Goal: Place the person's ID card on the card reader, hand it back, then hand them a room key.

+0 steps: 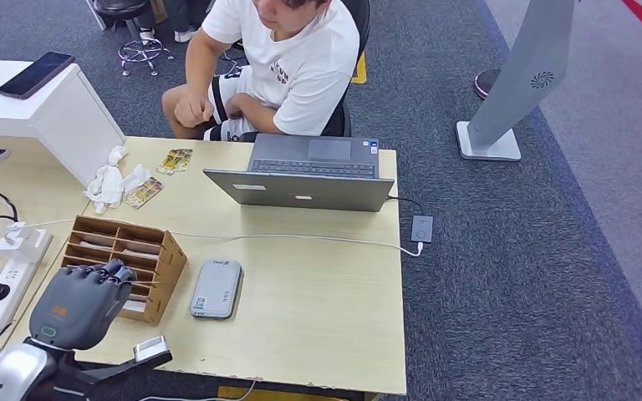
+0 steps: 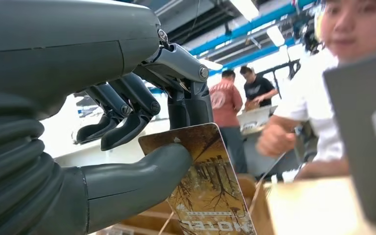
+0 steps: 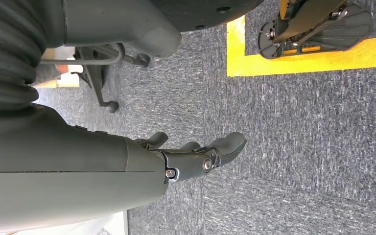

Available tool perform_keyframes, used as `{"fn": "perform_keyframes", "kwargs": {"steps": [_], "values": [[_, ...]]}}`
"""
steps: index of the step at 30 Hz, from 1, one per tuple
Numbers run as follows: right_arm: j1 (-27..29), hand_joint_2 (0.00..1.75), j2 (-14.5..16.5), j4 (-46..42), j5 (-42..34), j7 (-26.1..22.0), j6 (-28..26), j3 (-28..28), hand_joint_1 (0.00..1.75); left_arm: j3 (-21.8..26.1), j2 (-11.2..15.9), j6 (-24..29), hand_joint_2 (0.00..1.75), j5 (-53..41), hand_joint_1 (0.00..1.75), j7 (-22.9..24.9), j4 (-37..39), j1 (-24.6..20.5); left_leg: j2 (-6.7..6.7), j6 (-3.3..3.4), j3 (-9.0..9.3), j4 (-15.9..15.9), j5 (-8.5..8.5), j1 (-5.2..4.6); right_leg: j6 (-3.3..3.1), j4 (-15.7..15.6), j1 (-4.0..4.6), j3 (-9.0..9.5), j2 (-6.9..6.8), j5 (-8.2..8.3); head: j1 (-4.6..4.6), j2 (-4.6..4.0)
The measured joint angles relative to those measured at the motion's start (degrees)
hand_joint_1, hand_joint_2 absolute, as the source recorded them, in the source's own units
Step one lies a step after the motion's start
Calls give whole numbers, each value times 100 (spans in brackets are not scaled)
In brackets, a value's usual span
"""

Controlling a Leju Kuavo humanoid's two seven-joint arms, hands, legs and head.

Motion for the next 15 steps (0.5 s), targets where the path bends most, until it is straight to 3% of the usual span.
{"fn": "perform_keyframes", "kwargs": {"steps": [11, 13, 15], "values": [[3, 175, 0, 0, -65, -41, 2, -86, 0, -103, 64, 508, 175, -5, 175, -147, -810, 97, -4, 0, 2, 1, 0, 0, 0, -2, 0, -6, -5, 0, 0, 2], [0, 175, 0, 0, 0, -39, 7, -95, 0, -109, 56, 482, 175, 228, 175, -145, -886, -204, -18, 4, 1, 3, 5, 0, 0, -3, 0, -7, -23, 0, 1, 2], [-15, 175, 0, 0, 108, -17, 21, -94, 0, -119, -13, 294, 175, 443, 175, -93, -767, -818, -42, 5, -1, 3, 15, 0, 1, -4, 0, -2, -48, 1, -1, 1]]}}
